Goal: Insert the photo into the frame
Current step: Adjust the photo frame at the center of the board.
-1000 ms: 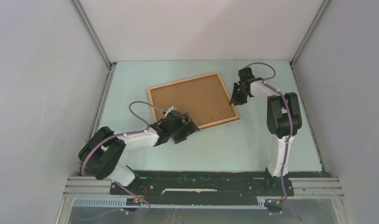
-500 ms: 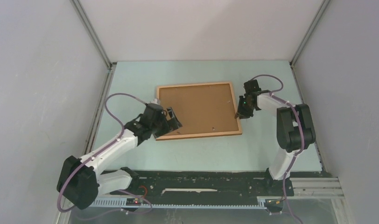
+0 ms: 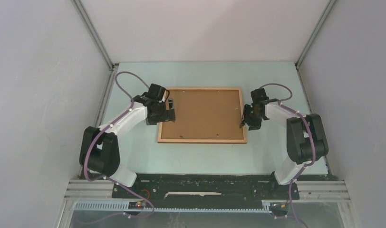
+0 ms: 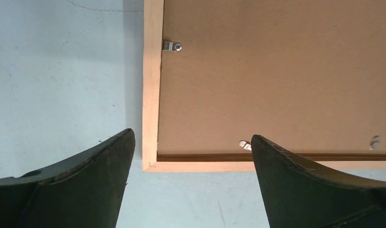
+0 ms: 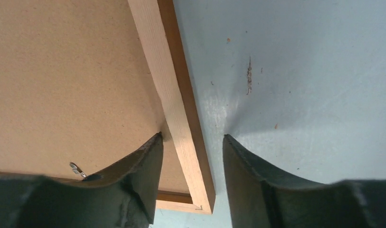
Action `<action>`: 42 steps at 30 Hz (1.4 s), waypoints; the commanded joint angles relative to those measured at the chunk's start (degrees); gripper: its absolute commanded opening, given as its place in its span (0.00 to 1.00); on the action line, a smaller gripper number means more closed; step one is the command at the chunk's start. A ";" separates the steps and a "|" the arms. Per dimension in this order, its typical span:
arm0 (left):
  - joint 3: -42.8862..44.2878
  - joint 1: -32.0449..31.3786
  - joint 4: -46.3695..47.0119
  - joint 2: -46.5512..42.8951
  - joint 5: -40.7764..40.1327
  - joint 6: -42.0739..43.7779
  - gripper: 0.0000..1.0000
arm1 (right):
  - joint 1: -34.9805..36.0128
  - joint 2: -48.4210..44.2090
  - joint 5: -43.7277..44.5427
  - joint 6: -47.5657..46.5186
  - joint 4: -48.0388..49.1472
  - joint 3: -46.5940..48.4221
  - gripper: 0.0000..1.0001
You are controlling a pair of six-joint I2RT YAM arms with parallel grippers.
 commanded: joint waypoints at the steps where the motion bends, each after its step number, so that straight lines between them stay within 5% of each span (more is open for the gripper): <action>1: 4.33 1.66 -3.04 2.78 5.03 7.98 0.99 | -0.82 -0.59 -2.20 3.88 -1.38 2.29 0.62; 8: 6.37 5.76 -3.57 6.09 7.13 11.80 0.98 | -0.29 1.31 1.76 5.50 -1.41 7.48 0.82; 12: 5.79 9.12 -1.74 9.31 15.15 11.14 0.91 | -0.23 5.86 3.37 4.37 -5.20 14.91 0.82; 27: 5.02 10.73 -2.61 14.12 14.82 9.08 0.83 | 3.02 18.91 10.90 4.60 -14.83 35.27 0.73; 42: 6.53 10.67 2.29 19.09 16.05 1.50 0.70 | 1.33 12.09 8.55 3.63 -9.43 20.13 0.61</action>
